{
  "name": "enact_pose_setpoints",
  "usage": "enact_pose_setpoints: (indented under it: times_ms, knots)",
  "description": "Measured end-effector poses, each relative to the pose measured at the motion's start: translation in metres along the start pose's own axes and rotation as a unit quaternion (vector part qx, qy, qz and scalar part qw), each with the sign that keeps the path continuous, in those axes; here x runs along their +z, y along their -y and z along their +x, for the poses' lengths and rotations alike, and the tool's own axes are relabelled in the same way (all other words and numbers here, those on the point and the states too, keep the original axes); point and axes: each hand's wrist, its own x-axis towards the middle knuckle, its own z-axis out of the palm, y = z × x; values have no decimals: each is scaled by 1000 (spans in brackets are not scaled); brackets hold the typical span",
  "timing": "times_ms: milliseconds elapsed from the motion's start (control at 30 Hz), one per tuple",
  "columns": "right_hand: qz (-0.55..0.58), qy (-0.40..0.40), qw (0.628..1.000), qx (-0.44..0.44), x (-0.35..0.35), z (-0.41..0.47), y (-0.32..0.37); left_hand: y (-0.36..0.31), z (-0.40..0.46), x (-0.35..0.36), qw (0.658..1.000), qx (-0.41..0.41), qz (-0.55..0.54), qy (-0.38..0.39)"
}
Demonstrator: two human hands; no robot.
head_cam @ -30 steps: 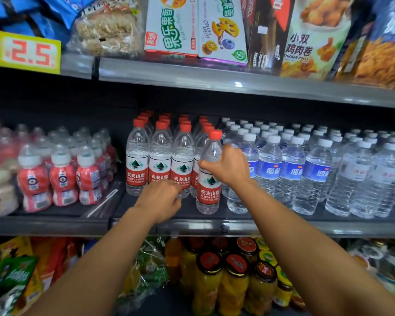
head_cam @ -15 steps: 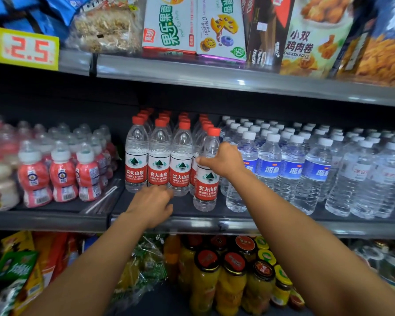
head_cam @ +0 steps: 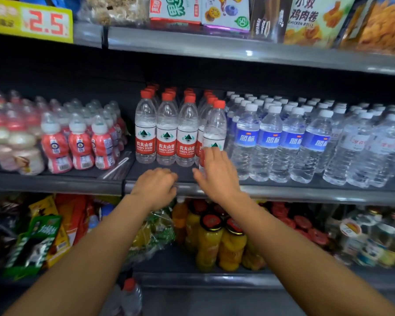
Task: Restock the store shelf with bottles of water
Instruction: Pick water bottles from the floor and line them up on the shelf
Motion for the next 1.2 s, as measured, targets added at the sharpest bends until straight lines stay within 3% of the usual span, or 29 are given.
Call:
enact_pose_setpoints:
  times_ms: [133,300,467,733,967,1200]
  knots:
    - [7,63,996,-61,36,-60,28,-9,-37,26,999,-8,-17,26]
    - [35,182,982,-45,84,-133,57,-9,-97,91,995,-10,-36,95]
    - [55,318,946,-31,125,-196,82,-6,-166,156,975,-47,-68,208]
    - [60,469,881,-23,185,-280,116,4,-253,232,932,-113,-96,330]
    - [75,526,846,-37,228,-303,152,32,-307,272,895,-165,-100,403]
    - [169,466,868,-5,268,-268,197,63,-334,296,873,-209,-107,429]
